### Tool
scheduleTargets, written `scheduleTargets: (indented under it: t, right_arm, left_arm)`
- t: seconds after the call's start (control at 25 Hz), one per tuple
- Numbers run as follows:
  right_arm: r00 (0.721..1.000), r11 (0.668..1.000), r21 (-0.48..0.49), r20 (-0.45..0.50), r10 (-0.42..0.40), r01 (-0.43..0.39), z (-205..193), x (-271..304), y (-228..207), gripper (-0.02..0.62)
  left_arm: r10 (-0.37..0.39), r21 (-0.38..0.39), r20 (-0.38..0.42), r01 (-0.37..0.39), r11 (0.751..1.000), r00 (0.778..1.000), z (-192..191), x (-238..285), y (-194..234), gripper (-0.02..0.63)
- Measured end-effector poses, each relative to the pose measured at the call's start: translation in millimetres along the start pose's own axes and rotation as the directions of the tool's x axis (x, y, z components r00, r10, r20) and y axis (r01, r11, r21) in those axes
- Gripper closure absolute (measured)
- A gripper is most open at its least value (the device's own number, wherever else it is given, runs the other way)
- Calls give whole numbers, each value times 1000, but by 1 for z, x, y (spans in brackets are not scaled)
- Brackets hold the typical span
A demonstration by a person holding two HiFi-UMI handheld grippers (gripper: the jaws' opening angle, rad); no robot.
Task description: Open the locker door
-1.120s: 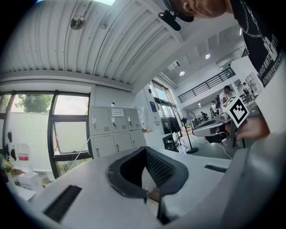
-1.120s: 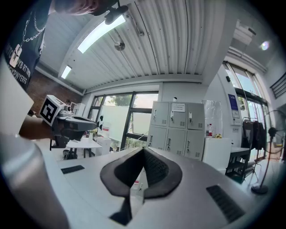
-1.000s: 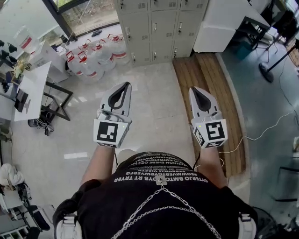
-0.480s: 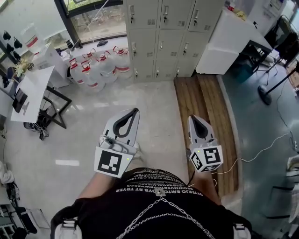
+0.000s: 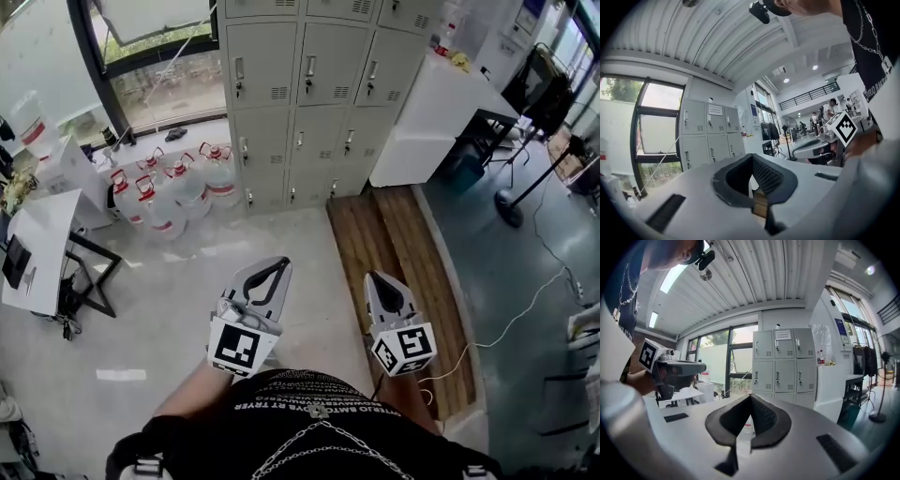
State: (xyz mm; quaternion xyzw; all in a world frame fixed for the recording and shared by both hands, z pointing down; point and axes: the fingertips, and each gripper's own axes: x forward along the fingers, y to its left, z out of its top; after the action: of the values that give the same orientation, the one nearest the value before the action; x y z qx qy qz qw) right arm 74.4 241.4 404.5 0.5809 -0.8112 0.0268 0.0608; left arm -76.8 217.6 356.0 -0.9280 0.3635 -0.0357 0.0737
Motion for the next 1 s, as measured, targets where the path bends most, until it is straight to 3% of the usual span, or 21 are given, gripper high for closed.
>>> scheduleTargets:
  t: [0.08,0.2,0.36,0.44,0.72,1.0]
  right_arm:
    - [1000,1000,3,6,3,-3,10,25,3,600]
    - [1000,1000,-11,9,4,-4,19,62,10,600]
    - [1000,1000,-11,-7,14,-14,20,99,27,600]
    - [1000,1000,-18,-11,0,0,27,112,27,600]
    - [996,996,-29,-23,-81,81,34,130,9,600]
    - [996,998,-9,-67,-62,61,15,155,8,600]
  left_arm:
    - [1,-34,22,-1,999,1000,-5,9,25,606]
    - [-5,-17,104,7,1000,995,-4,17,62,606]
    - [-45,-16,-17,45,999,999,-36,29,99,606]
    - [-58,-19,-39,58,998,998,-43,39,117,606]
    - [-101,11,24,101,995,995,-37,61,147,606]
    - [-71,0,23,71,997,997,-43,78,178,606]
